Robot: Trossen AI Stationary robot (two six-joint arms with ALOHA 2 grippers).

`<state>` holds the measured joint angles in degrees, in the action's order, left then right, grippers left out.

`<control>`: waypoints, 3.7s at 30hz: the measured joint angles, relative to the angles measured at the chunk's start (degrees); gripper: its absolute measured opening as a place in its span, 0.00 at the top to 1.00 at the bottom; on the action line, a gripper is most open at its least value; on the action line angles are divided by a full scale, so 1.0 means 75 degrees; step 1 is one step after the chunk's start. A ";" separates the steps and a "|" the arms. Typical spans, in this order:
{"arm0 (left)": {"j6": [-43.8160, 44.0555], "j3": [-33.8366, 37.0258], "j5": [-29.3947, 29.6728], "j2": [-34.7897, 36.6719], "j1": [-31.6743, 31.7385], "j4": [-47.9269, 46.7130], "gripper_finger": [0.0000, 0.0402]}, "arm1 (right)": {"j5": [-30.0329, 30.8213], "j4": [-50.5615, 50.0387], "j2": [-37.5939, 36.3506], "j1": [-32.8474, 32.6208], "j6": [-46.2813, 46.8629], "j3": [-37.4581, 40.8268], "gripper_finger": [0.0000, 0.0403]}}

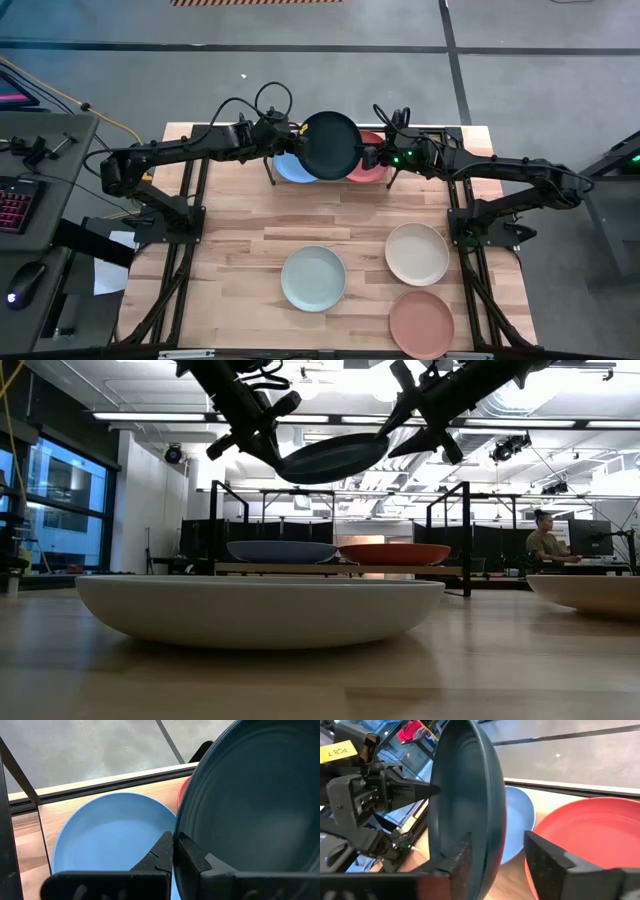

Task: Place and stack plates onto a shelf
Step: Stack the black plate on the blue plate on the shelf, then stack the white plate on the orange plate on the shelf

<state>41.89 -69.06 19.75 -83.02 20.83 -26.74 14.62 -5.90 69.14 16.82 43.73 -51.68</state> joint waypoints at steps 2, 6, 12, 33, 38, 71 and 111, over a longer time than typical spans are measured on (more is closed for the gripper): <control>0.0000 0.0000 0.0000 0.0000 -0.0001 0.0021 1.00 | 0.0131 -0.0027 0.0000 -0.0015 0.0142 0.0000 0.68; -0.0016 -0.0004 0.0000 0.0000 -0.0001 0.0257 0.98 | 0.0383 -0.0048 0.0000 -0.0015 0.0205 0.0000 0.91; -0.0489 -0.0012 -0.0463 0.0009 0.0023 0.0529 0.94 | 0.0654 -0.0187 0.0003 0.0036 0.0490 0.0000 0.95; -0.4053 -0.1236 -0.1358 0.2032 -0.0241 -0.0554 0.71 | 0.1551 -0.1388 -0.1186 0.0331 0.1100 0.0000 1.00; -0.4624 -0.1231 -0.0955 0.2724 -0.0700 -0.0512 0.72 | 0.2583 -0.0949 -0.0677 -0.0580 0.2243 0.0000 1.00; -0.4605 -0.1212 -0.0962 0.3590 -0.0893 -0.0522 0.72 | 0.3448 0.2570 0.5367 -0.1440 0.7525 -0.1628 1.00; -0.4461 -0.1212 -0.0966 0.3628 -0.0891 -0.0562 0.72 | 0.1853 -0.0041 0.3477 -0.0927 0.2309 -0.1702 0.57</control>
<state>8.43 -78.15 12.51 -55.81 14.15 -30.96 28.52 -6.20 95.22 9.87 61.04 -64.45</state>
